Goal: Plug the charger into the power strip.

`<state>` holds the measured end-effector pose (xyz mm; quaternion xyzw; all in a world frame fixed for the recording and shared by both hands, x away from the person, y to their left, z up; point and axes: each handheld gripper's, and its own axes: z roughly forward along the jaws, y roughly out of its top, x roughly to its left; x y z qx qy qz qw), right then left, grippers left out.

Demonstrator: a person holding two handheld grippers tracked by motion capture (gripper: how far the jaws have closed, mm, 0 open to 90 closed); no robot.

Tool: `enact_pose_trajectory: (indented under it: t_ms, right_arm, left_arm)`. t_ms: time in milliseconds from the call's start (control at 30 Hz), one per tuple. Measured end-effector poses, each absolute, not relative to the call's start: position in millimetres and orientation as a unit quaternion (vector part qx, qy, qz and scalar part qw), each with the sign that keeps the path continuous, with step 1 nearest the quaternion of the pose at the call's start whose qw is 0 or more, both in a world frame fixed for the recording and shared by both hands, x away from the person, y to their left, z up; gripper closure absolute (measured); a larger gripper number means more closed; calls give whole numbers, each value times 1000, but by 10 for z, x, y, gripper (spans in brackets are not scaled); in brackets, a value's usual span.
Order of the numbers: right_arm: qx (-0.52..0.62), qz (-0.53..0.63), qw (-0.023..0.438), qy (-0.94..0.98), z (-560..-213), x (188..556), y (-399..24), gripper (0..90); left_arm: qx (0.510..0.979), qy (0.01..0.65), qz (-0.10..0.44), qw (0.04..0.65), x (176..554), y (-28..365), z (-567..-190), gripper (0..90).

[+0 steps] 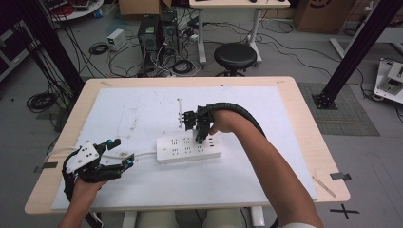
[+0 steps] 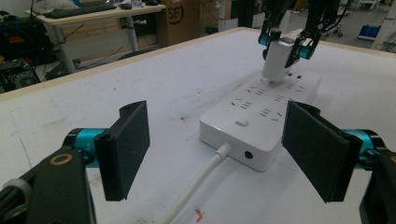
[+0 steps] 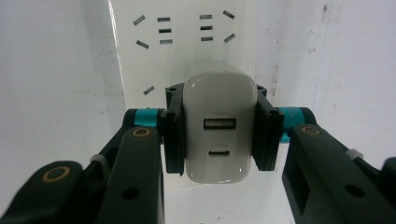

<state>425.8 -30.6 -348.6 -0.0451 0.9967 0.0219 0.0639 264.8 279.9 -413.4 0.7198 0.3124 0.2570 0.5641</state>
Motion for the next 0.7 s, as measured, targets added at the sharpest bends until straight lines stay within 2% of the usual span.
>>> enact_pose_trajectory:
  t_ms: [700]
  right_arm:
    - [-47,-2,44,998,-3611,4323,-223,641]
  left_arm:
    - [720,313,252,565,2679,2788,-4198,235]
